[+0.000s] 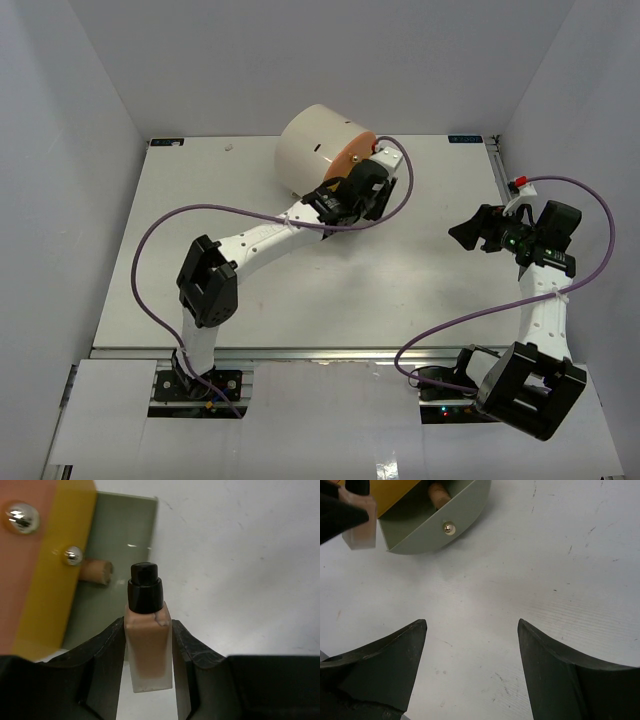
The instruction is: Organize the makeup
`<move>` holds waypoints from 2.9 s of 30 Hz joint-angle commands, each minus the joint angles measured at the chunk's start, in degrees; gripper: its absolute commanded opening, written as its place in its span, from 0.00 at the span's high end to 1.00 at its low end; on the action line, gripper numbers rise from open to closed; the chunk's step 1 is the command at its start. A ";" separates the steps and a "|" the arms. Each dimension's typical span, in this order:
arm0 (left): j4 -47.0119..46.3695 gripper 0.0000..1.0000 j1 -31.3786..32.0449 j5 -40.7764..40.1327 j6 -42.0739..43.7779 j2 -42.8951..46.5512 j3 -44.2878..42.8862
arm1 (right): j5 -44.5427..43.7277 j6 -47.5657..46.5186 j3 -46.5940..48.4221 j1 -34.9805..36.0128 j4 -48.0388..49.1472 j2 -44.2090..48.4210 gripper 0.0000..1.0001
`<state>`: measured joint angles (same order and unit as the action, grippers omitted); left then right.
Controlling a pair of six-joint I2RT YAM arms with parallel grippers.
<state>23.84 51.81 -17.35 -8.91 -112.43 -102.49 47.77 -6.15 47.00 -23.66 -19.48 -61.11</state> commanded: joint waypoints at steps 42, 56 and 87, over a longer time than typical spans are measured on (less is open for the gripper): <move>-6.80 0.40 -5.94 12.88 11.22 16.05 7.43 | 3.37 -2.63 -1.37 1.83 2.67 -2.39 0.36; -12.27 0.03 -18.07 10.64 1.73 46.62 38.59 | -15.88 -15.33 13.31 32.84 4.43 -15.45 0.16; -18.27 0.02 -18.68 1.35 3.90 71.77 60.57 | -44.66 -15.68 38.32 48.94 9.55 -47.05 0.37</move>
<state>6.77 33.19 -15.29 -5.37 -41.19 -41.82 4.94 -22.26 82.40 24.87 -12.00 -106.29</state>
